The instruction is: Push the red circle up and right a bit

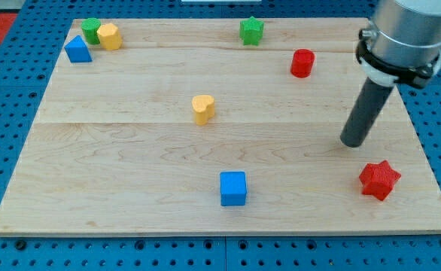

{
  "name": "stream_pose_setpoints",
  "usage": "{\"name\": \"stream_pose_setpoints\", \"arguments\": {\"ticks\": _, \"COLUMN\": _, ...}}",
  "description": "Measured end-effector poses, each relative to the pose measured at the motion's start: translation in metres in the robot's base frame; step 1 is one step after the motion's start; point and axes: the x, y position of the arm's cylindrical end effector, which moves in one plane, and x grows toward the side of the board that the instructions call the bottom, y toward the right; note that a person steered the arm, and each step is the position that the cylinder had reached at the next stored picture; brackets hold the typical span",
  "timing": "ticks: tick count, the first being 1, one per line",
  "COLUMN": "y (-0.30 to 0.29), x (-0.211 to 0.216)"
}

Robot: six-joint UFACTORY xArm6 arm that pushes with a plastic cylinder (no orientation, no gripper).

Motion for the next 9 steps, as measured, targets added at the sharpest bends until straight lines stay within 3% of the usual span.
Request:
{"name": "stream_pose_setpoints", "arguments": {"ticks": 2, "y": -0.056, "x": -0.041}}
{"name": "stream_pose_setpoints", "arguments": {"ticks": 5, "y": -0.084, "x": -0.127}}
{"name": "stream_pose_setpoints", "arguments": {"ticks": 7, "y": -0.051, "x": -0.168}}
{"name": "stream_pose_setpoints", "arguments": {"ticks": 9, "y": -0.028, "x": -0.169}}
